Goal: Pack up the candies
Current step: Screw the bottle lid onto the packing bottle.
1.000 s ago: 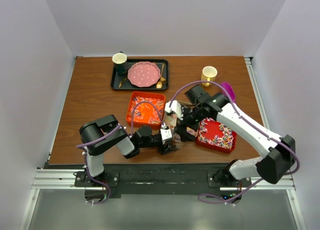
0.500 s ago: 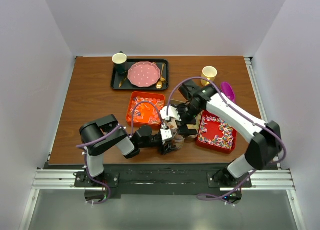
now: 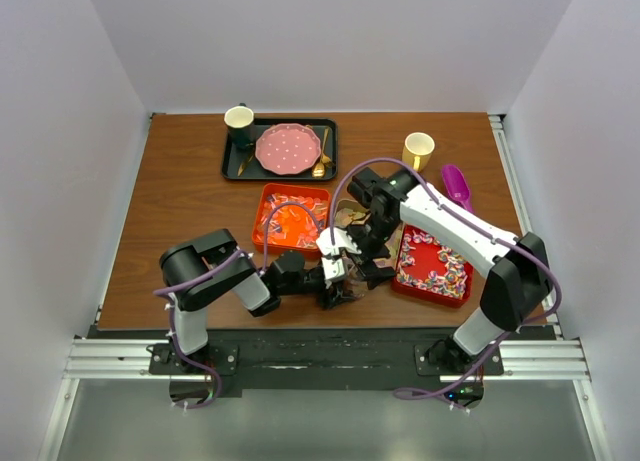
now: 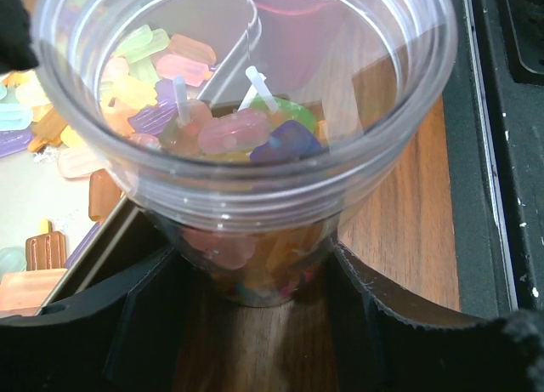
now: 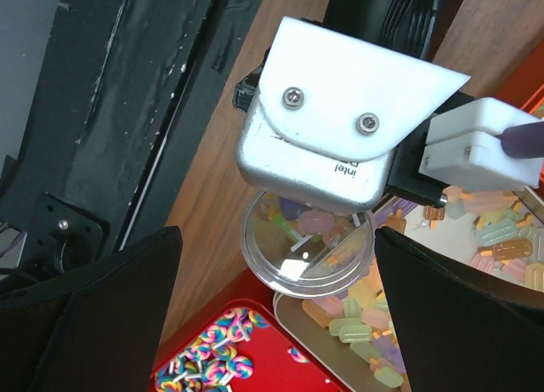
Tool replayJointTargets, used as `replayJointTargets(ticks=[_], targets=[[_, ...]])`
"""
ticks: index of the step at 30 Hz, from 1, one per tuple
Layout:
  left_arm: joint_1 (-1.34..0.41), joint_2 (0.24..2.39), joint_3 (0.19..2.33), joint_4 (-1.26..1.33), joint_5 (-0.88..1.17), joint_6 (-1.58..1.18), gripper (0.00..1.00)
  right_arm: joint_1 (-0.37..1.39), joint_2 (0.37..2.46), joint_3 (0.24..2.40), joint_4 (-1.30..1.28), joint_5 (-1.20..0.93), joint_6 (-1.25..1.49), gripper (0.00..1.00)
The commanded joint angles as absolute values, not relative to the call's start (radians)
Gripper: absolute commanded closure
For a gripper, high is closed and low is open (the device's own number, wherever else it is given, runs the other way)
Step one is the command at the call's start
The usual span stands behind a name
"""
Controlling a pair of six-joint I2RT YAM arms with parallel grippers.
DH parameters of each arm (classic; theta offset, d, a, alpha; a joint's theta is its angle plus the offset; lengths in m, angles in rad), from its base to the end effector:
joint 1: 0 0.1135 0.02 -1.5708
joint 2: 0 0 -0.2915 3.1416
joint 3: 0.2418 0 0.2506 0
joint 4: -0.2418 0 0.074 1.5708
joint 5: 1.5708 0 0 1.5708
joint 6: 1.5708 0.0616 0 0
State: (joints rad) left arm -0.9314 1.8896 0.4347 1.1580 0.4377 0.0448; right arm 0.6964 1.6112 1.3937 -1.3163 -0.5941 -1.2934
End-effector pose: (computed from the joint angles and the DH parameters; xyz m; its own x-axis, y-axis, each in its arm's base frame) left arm 0.1719 -0.2749 0.1176 -0.1310 0.2442 -0.9608 0.9755 0.2045 -0.0811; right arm 0.1980 0.2105 0.2859 0.3166 -0.7742 -0.5481 -0.8872 -0.4460 0.1176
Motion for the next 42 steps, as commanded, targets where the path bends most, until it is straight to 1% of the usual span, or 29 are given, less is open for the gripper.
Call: replayJointTargets(ticks=[1, 17, 20, 24, 28, 32, 42], targets=[[-0.911, 1.931, 0.431, 1.031, 0.399, 0.014, 1.00, 0.699, 1.580, 1.367, -1.376, -0.614, -1.296, 0.01], [-0.905, 1.933, 0.433, 1.031, 0.403, 0.012, 1.00, 0.701, 1.428, 1.207, -1.385, -0.485, -1.167, 0.01], [-0.905, 1.930, 0.430, 1.028, 0.410, 0.015, 1.00, 0.699, 1.414, 1.204, -1.408, -0.485, -1.154, 0.01], [-0.908, 1.931, 0.433, 1.025, 0.416, 0.017, 1.00, 0.666, 1.396, 1.235, -1.362, -0.472, -1.105, 0.01], [-0.908, 1.933, 0.434, 1.025, 0.420, 0.018, 1.00, 0.637, 1.457, 1.316, -1.327, -0.488, -1.086, 0.01], [-0.908, 1.931, 0.436, 1.022, 0.420, 0.020, 1.00, 0.641, 1.543, 1.388, -1.298, -0.555, -1.075, 0.01], [-0.908, 1.931, 0.434, 1.023, 0.417, 0.023, 1.00, 0.707, 1.582, 1.379, -1.252, -0.609, -1.080, 0.01]])
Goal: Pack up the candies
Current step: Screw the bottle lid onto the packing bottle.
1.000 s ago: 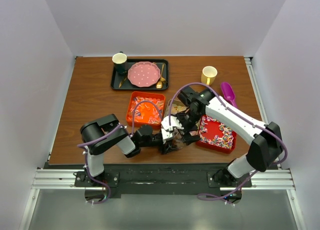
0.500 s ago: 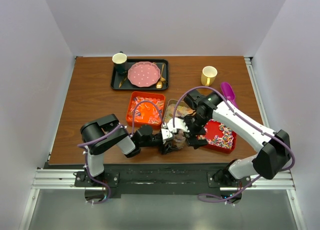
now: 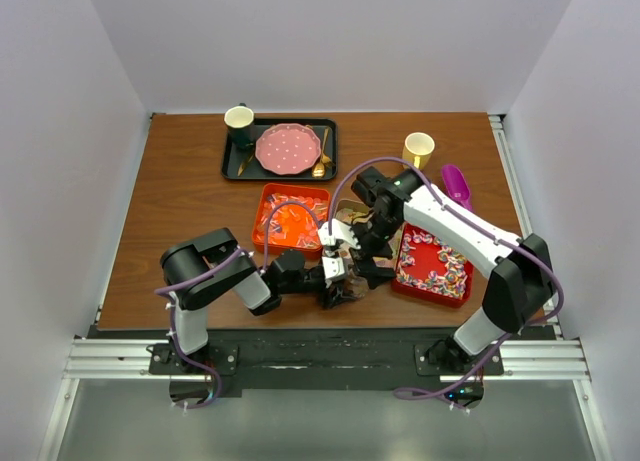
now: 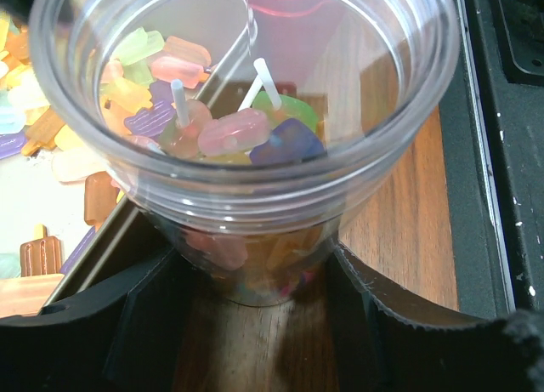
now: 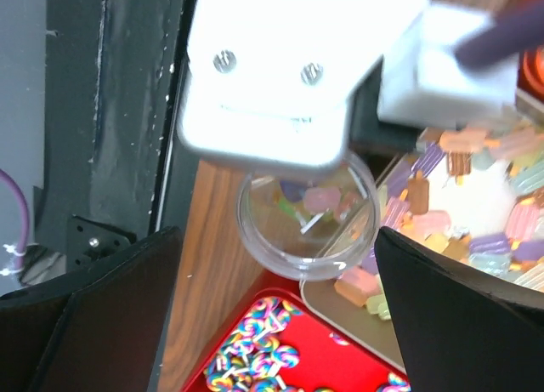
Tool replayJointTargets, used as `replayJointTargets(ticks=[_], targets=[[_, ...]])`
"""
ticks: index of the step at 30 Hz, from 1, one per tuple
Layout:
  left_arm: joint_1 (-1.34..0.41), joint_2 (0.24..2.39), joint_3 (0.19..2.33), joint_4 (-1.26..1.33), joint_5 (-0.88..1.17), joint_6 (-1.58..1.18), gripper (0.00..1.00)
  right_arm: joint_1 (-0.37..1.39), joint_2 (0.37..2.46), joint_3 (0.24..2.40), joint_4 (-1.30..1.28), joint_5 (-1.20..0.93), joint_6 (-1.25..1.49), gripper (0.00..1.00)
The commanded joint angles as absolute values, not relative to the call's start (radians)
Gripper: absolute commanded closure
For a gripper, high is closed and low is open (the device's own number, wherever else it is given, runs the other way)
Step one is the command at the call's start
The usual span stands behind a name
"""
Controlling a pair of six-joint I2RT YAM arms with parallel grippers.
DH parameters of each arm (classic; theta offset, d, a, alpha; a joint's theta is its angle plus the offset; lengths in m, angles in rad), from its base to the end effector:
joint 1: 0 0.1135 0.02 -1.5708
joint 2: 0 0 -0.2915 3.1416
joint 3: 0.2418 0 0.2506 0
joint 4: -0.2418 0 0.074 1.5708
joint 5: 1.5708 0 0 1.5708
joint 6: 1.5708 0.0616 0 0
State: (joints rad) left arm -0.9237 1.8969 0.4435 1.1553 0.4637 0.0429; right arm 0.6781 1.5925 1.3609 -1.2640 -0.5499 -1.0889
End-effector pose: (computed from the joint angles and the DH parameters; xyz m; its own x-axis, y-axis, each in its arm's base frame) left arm 0.1739 -0.2758 0.1171 -0.1352 0.2426 -0.9607 0.9780 0.1879 -0.0902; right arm 0.2029 0.2047 0.2813 0.1411 -0.8564 -0.4966 -0.9502 -0.2580 0.1749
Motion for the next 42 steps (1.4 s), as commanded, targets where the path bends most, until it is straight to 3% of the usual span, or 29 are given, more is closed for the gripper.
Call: replayJointTargets(ticks=[1, 21, 32, 42], targets=[[-0.910, 1.931, 0.434, 1.023, 0.417, 0.023, 1.00, 0.712, 1.578, 1.367, -1.252, -0.609, -1.080, 0.01], [-0.896, 1.939, 0.437, 1.025, 0.416, 0.008, 1.00, 0.716, 1.420, 1.209, -1.341, -0.505, -1.060, 0.01], [-0.897, 1.937, 0.442, 1.009, 0.434, 0.015, 1.00, 0.621, 1.460, 1.354, -1.413, -0.480, -1.072, 0.01], [-0.897, 1.931, 0.440, 1.002, 0.430, 0.021, 1.00, 0.673, 1.618, 1.480, -1.350, -0.601, -1.112, 0.01]])
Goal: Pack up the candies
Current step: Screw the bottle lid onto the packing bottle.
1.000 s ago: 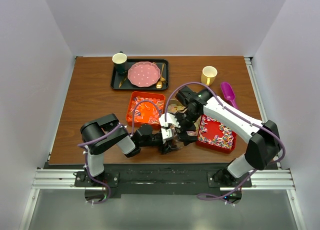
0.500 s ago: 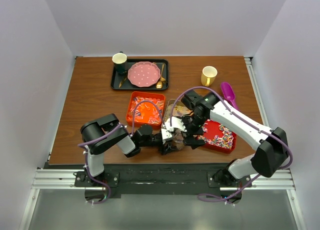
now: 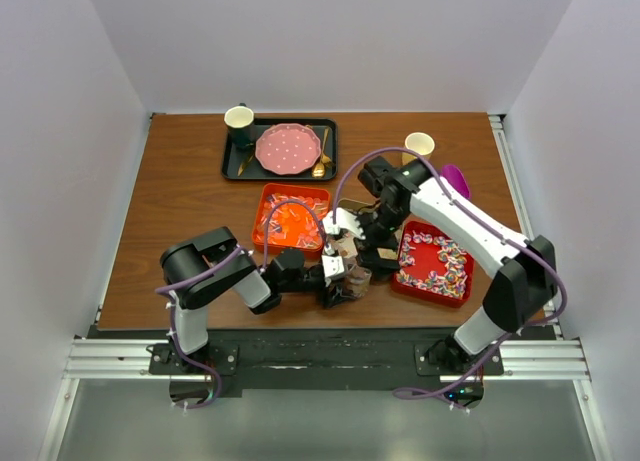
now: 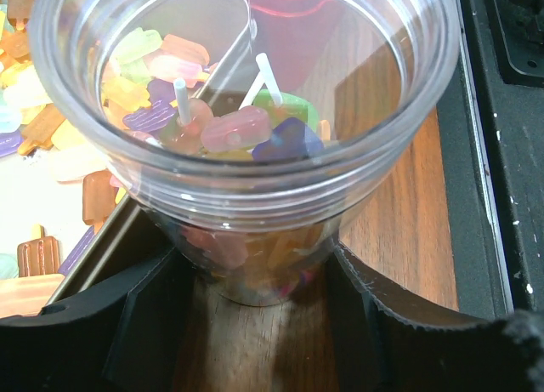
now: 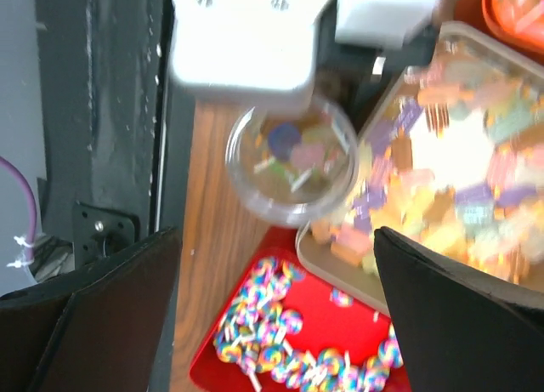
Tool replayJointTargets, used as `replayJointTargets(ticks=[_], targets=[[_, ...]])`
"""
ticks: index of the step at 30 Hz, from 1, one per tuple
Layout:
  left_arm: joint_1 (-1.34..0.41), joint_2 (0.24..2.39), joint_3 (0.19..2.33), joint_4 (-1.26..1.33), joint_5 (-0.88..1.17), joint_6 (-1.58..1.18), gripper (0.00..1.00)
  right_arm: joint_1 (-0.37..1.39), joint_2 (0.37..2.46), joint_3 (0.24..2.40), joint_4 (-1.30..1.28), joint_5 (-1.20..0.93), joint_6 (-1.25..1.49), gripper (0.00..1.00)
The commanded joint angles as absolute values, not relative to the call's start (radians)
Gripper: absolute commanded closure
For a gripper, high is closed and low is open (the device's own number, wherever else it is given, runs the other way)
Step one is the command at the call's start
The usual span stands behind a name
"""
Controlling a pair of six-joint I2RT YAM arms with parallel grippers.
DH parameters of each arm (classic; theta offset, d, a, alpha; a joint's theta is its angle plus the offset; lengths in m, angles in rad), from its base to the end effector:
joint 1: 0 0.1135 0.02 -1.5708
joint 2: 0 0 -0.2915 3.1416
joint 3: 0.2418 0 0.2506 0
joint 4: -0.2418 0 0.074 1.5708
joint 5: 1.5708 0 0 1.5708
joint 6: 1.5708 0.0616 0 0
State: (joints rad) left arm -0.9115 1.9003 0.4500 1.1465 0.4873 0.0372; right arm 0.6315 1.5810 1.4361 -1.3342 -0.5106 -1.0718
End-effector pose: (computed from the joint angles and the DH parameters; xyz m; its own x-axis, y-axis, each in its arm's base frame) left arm 0.1767 -0.2751 0.1166 -0.1470 0.2433 -0.9588 0.9783 0.1792 -0.1045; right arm 0.2115 0.1920 0.3020 0.0993 -0.8765 -0.4711 -0.9695 -0.1918 0.1525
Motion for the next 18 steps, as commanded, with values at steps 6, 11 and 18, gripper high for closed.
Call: replayJointTargets(ticks=[6, 11, 18], targets=[[-0.897, 1.930, 0.442, 1.002, 0.425, 0.021, 1.00, 0.722, 1.629, 1.451, -1.347, -0.601, -1.155, 0.01], [-0.897, 1.933, 0.440, 1.008, 0.414, 0.015, 1.00, 0.730, 1.600, 1.419, -1.354, -0.572, -1.160, 0.01], [-0.890, 1.939, 0.442, 1.009, 0.408, 0.008, 1.00, 0.730, 1.542, 1.342, -1.359, -0.529, -1.144, 0.01]])
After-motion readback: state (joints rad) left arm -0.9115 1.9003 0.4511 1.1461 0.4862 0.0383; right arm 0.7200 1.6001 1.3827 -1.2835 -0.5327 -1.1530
